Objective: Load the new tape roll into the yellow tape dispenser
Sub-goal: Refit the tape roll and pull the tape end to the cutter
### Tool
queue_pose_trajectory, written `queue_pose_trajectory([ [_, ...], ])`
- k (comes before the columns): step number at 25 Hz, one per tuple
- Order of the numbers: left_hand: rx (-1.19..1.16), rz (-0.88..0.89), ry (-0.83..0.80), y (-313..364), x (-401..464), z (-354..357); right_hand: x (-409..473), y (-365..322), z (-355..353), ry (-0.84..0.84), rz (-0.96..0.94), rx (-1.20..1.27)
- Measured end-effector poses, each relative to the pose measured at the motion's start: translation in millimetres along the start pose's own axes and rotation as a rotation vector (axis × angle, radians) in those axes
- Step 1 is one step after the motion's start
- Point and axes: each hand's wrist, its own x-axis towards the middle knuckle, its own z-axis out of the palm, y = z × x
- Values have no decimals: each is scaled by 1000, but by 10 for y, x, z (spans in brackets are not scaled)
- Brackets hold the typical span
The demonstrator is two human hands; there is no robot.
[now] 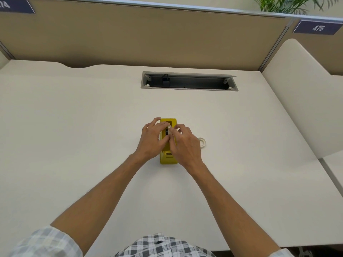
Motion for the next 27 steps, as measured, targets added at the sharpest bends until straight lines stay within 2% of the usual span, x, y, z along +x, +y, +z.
queue_pose_trajectory([
  [7, -44, 42, 23, 29, -24, -15, 77, 29, -14, 9, 4, -3],
  [14, -59, 24, 28, 39, -16, -19, 81, 83, 9, 145, -78, 3],
  [27, -38, 17, -2, 40, -21, -53, 117, 98, -4, 107, -139, -42],
])
